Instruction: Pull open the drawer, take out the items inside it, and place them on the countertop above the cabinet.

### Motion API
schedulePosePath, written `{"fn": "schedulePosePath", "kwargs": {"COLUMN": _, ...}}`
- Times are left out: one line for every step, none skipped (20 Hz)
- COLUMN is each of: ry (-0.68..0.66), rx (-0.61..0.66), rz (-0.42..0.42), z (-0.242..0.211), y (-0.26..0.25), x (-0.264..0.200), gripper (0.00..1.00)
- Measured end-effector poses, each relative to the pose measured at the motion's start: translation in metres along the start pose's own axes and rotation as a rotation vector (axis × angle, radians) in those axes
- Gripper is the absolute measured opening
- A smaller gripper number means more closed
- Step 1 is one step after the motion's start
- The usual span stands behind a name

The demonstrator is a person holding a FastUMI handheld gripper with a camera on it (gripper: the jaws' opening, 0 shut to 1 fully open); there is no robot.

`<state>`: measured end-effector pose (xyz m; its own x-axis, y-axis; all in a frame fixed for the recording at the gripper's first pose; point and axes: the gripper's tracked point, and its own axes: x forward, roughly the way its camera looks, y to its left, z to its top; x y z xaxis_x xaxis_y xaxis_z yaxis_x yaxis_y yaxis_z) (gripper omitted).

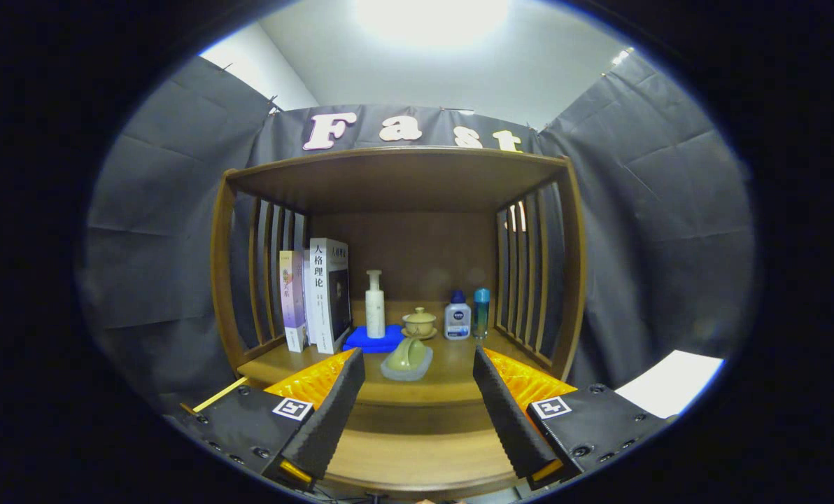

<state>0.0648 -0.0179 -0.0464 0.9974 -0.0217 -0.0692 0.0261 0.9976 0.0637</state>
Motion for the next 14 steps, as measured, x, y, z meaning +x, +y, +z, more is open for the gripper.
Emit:
{"fn": "schedulePosePath", "kwargs": {"ry": -0.006, "rx": 0.009, "rz": -0.006, "z": -0.007, "y": -0.002, "x": -0.011, "gripper": 0.98}}
{"fn": "schedulePosePath", "kwargs": {"ry": -0.014, "rx": 0.013, "rz": -0.020, "z": -0.012, "y": -0.005, "x": -0.019, "gripper": 0.97}}
{"fn": "schedulePosePath", "kwargs": {"ry": -0.024, "rx": 0.013, "rz": -0.031, "z": -0.019, "y": -0.008, "x": -0.028, "gripper": 0.97}}
{"fn": "schedulePosePath", "kwargs": {"ry": -0.025, "rx": 0.013, "rz": -0.036, "z": -0.026, "y": -0.007, "x": -0.036, "gripper": 0.97}}
{"fn": "schedulePosePath", "kwargs": {"ry": -0.021, "rx": 0.012, "rz": -0.038, "z": -0.035, "y": -0.007, "x": -0.042, "gripper": 0.98}}
{"fn": "schedulePosePath", "kwargs": {"ry": -0.003, "rx": 0.012, "rz": -0.037, "z": -0.047, "y": -0.005, "x": -0.047, "gripper": 0.98}}
{"fn": "schedulePosePath", "kwargs": {"ry": 0.021, "rx": 0.009, "rz": -0.024, "z": -0.061, "y": 0.000, "x": -0.051, "gripper": 0.98}}
{"fn": "schedulePosePath", "kwargs": {"ry": 0.043, "rx": 0.003, "rz": -0.013, "z": -0.074, "y": 0.003, "x": -0.054, "gripper": 0.98}}
{"fn": "schedulePosePath", "kwargs": {"ry": 0.065, "rx": -0.005, "rz": -0.006, "z": -0.087, "y": 0.006, "x": -0.058, "gripper": 0.98}}
{"fn": "schedulePosePath", "kwargs": {"ry": 0.073, "rx": -0.007, "rz": -0.004, "z": -0.096, "y": 0.008, "x": -0.061, "gripper": 0.98}}
{"fn": "schedulePosePath", "kwargs": {"ry": 0.075, "rx": -0.005, "rz": 0.002, "z": -0.103, "y": 0.011, "x": -0.064, "gripper": 0.98}}
{"fn": "schedulePosePath", "kwargs": {"ry": 0.081, "rx": 0.000, "rz": 0.013, "z": -0.110, "y": 0.017, "x": -0.068, "gripper": 0.98}}
{"fn": "schedulePosePath", "kwargs": {"ry": 0.085, "rx": 0.002, "rz": 0.022, "z": -0.116, "y": 0.021, "x": -0.070, "gripper": 0.98}}
{"fn": "schedulePosePath", "kwargs": {"ry": 0.095, "rx": -0.002, "rz": 0.029, "z": -0.123, "y": 0.023, "x": -0.071, "gripper": 0.98}}
